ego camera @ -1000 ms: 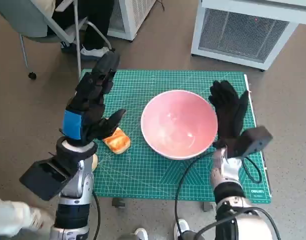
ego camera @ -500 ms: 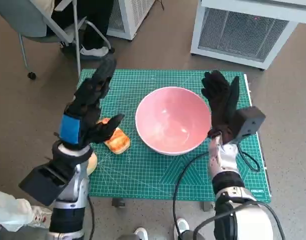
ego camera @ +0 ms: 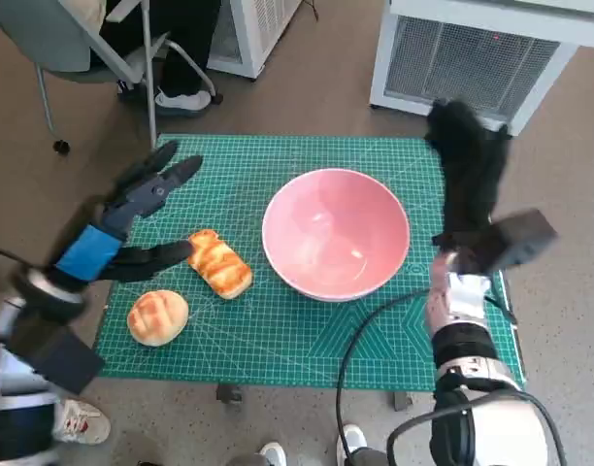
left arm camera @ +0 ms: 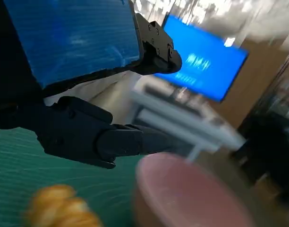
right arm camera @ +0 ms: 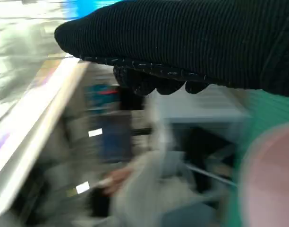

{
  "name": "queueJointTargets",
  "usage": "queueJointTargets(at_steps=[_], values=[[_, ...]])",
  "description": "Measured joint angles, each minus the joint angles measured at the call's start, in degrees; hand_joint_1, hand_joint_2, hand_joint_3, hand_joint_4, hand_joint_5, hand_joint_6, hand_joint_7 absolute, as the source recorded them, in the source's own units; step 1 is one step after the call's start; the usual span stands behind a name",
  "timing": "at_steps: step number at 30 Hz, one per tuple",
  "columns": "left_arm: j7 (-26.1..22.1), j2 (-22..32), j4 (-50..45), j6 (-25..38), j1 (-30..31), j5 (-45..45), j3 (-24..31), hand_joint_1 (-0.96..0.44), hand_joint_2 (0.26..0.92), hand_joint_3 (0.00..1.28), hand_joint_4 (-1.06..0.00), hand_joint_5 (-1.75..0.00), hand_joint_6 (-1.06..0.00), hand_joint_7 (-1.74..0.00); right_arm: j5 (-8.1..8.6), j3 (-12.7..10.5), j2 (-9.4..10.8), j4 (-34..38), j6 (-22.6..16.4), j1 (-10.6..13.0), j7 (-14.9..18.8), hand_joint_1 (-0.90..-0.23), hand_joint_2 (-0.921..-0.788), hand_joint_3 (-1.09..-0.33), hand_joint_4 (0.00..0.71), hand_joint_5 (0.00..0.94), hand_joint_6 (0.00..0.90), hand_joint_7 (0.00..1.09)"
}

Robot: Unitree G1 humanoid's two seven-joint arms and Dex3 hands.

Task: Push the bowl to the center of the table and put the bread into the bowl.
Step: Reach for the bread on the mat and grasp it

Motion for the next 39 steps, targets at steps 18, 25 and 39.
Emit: queueJointTargets(at_steps=[18,25,39], values=[[-17.23,8.87,4.68,13.8,-11.11,12.1,-16.7,-0.15,0.747,0.02,-0.29,0.0,-0.51,-0.03,6.72,5.64,-1.19,-25.84,-7.06,5.45,13.96,-0.58,-0.921,-0.864,0.249,0.03,-0.001,0.74],[-16.08,6.29,12.56,11.59,-15.8,20.07,-23.79,-0.16,0.757,0.01,-0.31,-0.01,-0.51,-0.02,6.76,6.71,-2.23,-31.98,-5.0,8.53,13.92,-0.591,-0.921,-0.86,0.242,0.038,-0.001,0.73],[-5.5,-1.33,33.0,3.19,-23.84,27.97,-32.24,-0.14,0.826,0.02,-0.47,-0.03,-0.62,-0.05,8.31,7.89,-2.84,-36.04,-3.11,10.64,13.96,-0.595,-0.921,-0.848,0.22,0.063,-0.001,0.7]])
